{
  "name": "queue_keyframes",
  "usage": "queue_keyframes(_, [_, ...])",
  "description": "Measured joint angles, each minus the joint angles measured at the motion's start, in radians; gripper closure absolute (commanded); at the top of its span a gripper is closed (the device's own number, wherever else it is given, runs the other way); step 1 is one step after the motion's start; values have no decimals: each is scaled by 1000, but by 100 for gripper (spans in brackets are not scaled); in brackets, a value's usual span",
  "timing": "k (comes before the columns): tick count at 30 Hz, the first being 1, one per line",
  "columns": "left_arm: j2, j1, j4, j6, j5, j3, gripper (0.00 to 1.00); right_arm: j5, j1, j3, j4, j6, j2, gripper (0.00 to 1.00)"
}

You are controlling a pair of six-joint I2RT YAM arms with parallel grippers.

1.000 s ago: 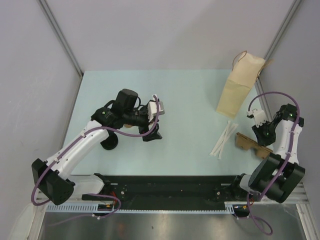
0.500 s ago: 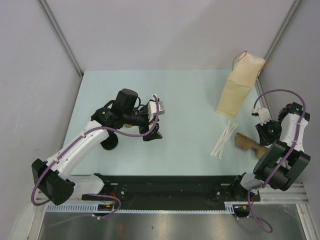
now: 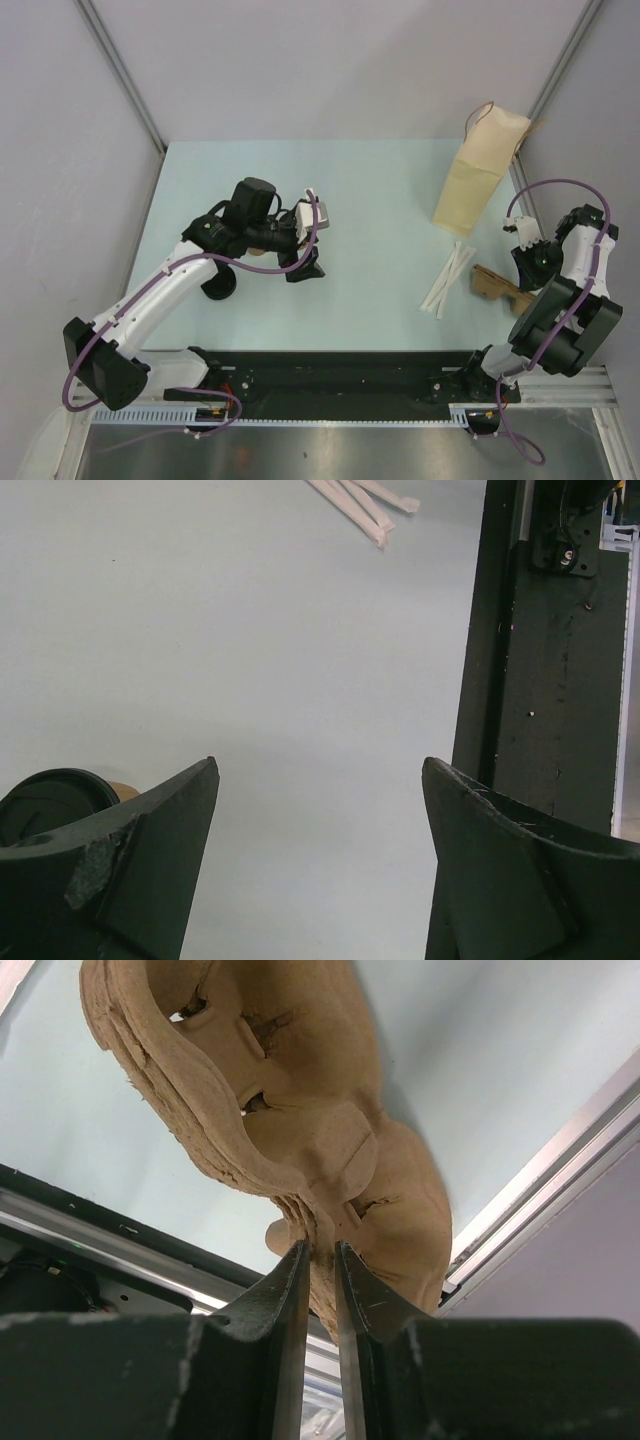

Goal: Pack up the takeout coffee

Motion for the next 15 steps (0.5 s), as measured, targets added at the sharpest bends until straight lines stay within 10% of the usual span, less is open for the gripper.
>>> queue_keyframes(15, [0,0,0,0,0,-2,12,0,0,0,3,6,8,77])
